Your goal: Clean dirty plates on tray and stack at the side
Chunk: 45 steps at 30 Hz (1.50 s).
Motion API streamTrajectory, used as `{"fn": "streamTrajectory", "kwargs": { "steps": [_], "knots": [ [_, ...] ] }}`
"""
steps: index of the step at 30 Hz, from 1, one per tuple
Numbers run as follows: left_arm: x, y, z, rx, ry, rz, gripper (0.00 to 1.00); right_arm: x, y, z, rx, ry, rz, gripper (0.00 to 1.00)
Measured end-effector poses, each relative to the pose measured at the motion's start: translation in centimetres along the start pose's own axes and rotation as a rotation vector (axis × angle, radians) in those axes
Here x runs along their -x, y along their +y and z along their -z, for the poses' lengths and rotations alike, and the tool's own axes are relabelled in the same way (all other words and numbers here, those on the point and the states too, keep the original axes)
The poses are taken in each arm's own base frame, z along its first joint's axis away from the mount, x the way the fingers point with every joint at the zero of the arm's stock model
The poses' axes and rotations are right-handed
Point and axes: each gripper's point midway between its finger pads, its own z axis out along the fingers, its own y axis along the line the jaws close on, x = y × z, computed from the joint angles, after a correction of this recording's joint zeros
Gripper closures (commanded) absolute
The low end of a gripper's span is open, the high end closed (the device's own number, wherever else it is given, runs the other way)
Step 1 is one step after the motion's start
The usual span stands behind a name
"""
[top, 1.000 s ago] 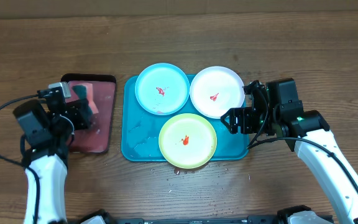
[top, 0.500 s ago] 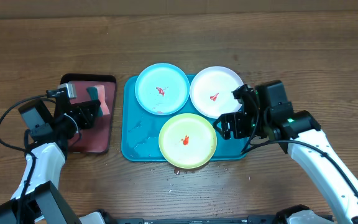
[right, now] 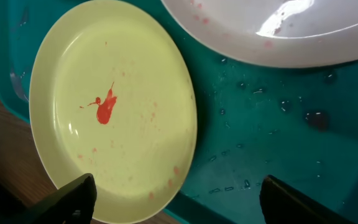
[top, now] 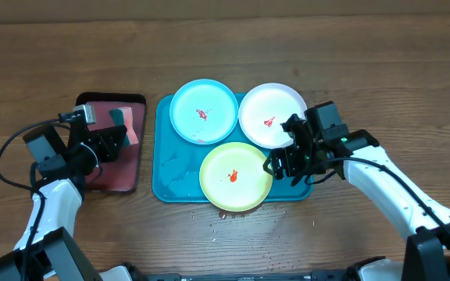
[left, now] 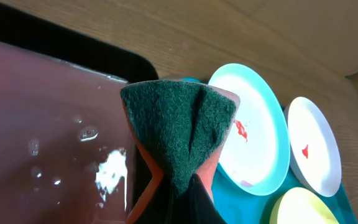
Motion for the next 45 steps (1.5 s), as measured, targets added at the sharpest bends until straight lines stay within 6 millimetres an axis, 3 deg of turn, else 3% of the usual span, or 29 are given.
{"fn": "streamTrajectory", "kwargs": {
  "steps": [5,12,17,21,24,28,32,37,41,45],
  "knots": [
    [-1.5,1.3,0.1,0.078,0.052,0.076,0.96,-0.7,0.0,-1.3,-0.001,0.049,-0.002,0.25],
    [-5.0,3.1,1.0,0.245,0.207,0.205,0.96,-1.5,-0.9,-2.7,-0.01,0.106,-0.032,0.44],
    [-4.3,2.3,1.4,0.367,0.31,0.142,0.96,-1.6,-1.0,-3.4,-0.001,0.119,-0.049,0.55],
    [-2.8,-0.1,0.5,0.373,0.334,0.036,0.96,-1.7,-1.0,-3.5,0.003,0.125,-0.069,0.58],
    [-3.2,-2.5,-0.8,0.328,0.364,-0.037,0.96,-1.9,-1.1,-4.0,0.0,0.142,-0.093,0.6],
    [-5.3,-6.7,-2.7,0.237,0.433,-0.146,0.96,-2.7,-1.2,-5.1,-0.004,0.184,-0.107,0.71],
    [-8.6,-12.3,-4.3,0.118,0.516,-0.282,0.96,-2.4,-0.5,-5.7,0.004,0.174,-0.081,0.82],
    [-12.6,-18.1,-5.1,-0.012,0.586,-0.435,0.96,-2.1,-0.3,-5.8,0.008,0.161,-0.082,0.87],
    [-15.0,-20.3,-5.1,-0.071,0.625,-0.589,0.96,-2.1,-0.3,-5.8,0.006,0.161,-0.091,0.88],
    [-16.7,-20.4,-5.4,-0.108,0.675,-0.724,0.96,-2.1,-0.3,-5.8,0.002,0.161,-0.096,0.88]
  ]
}}
